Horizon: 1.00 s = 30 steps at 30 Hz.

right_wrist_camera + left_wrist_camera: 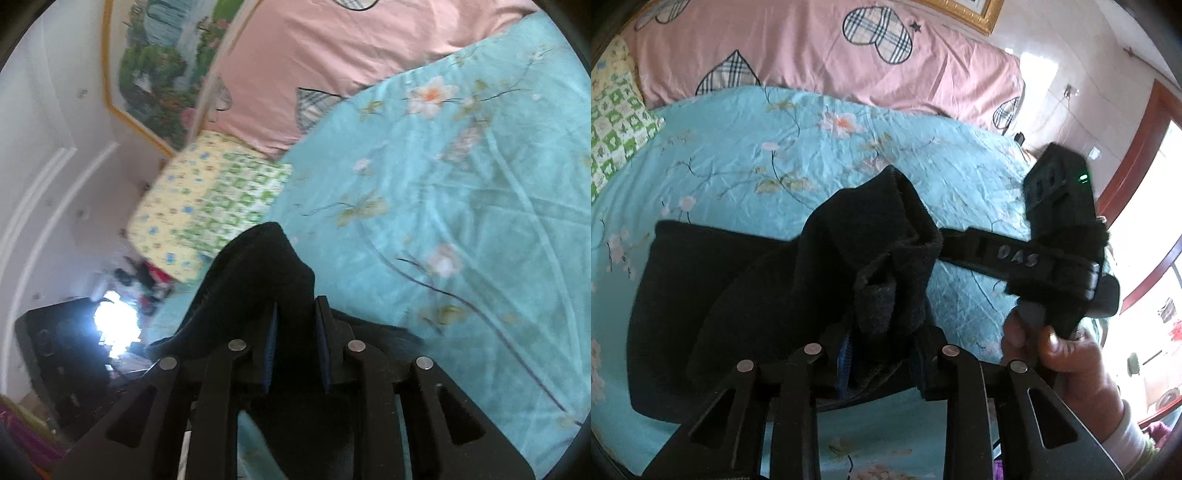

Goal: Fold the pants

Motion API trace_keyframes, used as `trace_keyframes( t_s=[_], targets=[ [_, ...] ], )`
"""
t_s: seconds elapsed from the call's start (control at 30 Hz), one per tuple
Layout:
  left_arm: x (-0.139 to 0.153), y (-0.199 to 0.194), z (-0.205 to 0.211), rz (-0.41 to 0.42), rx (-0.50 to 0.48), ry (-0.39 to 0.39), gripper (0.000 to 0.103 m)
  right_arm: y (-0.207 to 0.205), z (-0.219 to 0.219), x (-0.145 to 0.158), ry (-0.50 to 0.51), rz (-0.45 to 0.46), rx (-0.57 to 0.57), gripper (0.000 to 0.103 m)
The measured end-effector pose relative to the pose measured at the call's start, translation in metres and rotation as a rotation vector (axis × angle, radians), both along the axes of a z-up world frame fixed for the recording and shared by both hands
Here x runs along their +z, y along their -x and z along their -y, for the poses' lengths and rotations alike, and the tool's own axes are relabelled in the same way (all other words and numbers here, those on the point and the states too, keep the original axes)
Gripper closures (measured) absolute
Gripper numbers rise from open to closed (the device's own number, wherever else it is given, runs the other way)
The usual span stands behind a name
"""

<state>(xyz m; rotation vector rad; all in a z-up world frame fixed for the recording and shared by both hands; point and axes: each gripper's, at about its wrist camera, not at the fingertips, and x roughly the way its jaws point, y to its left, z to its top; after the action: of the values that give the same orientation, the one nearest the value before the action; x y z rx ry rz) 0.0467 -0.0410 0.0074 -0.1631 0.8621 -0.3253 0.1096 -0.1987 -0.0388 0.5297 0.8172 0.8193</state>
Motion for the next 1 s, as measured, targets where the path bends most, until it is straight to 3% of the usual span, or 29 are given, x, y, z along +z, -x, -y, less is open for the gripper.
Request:
trace_keyframes(
  t_s=[0.07, 0.1, 0.17, 0.23, 0.27, 0.53, 0.77, 1.0],
  targets=[
    [-0.002, 0.000, 0.000, -0.011, -0.015, 0.014, 0.068, 0.003, 0.005, 0.003, 0.021, 0.007, -0.026, 0.080],
    [-0.002, 0.001, 0.000, -0.012, -0.026, 0.020, 0.057, 0.006, 0.010, 0.005, 0.038, 0.012, -0.050, 0.077],
    [-0.002, 0.004, 0.000, -0.019, -0.038, 0.033, 0.048, 0.011, 0.019, 0.009, 0.069, 0.023, -0.099, 0.062],
    [-0.002, 0.008, 0.001, -0.020, -0.042, 0.023, 0.048, 0.018, 0.030, 0.012, 0.101, 0.025, -0.170, 0.034],
    [-0.002, 0.011, 0.002, -0.024, -0.049, 0.015, 0.045, 0.021, 0.034, 0.014, 0.106, 0.025, -0.191, 0.031],
    [0.007, 0.028, -0.020, -0.004, -0.042, 0.061, 0.040, 0.045, 0.053, 0.032, 0.102, 0.046, -0.268, 0.023],
    [0.011, 0.031, -0.063, 0.014, 0.063, 0.079, 0.038, 0.056, 0.037, 0.037, 0.155, 0.055, -0.278, 0.021],
    [0.008, 0.024, -0.105, 0.021, 0.171, 0.040, 0.037, 0.063, 0.017, 0.037, 0.207, 0.045, -0.287, 0.021]
  ],
)
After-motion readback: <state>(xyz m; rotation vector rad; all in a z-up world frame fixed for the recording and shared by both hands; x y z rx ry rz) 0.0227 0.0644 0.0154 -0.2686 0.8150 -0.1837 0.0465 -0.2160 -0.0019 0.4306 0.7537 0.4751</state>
